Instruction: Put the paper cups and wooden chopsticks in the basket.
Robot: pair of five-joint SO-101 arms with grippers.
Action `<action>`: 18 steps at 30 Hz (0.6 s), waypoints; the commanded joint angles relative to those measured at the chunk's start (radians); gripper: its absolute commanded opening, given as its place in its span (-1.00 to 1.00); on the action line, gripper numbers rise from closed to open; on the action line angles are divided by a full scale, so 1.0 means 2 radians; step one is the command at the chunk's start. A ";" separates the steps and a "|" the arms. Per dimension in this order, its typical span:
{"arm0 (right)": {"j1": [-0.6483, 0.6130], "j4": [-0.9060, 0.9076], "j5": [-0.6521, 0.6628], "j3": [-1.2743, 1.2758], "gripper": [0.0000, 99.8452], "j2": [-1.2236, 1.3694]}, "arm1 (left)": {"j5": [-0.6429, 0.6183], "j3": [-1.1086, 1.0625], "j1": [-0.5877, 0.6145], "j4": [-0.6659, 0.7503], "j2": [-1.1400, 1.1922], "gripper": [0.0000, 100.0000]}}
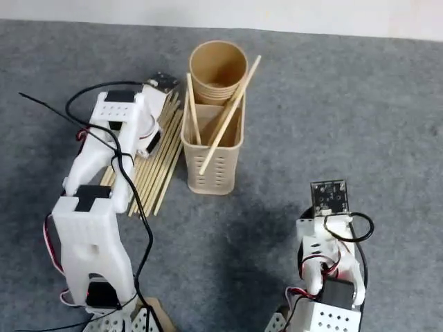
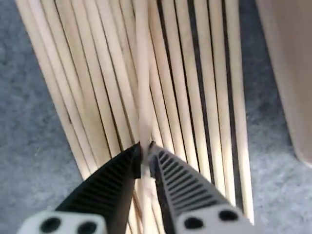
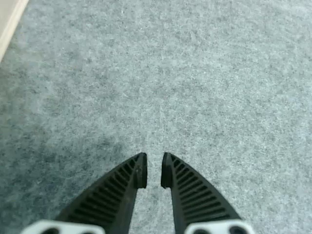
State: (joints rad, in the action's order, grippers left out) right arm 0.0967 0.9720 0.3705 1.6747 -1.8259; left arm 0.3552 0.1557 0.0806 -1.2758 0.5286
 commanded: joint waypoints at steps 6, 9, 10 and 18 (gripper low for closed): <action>-0.003 -0.007 0.005 0.065 -0.87 -0.005 | 0.019 0.018 0.003 0.006 -0.004 -0.97; -0.003 -0.007 0.005 0.065 -0.87 -0.005 | 0.017 0.017 0.003 0.007 -0.003 -0.75; -0.003 -0.007 0.005 0.065 -0.87 -0.005 | 0.015 0.015 0.003 0.007 -0.003 -0.69; -0.003 -0.007 0.005 0.065 -0.87 -0.005 | 0.012 0.014 0.003 0.006 -0.003 -0.77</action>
State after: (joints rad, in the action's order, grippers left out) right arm 0.0967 0.9720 0.3705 1.6747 -1.8259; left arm 0.3844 0.1557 0.0806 -1.2758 0.5286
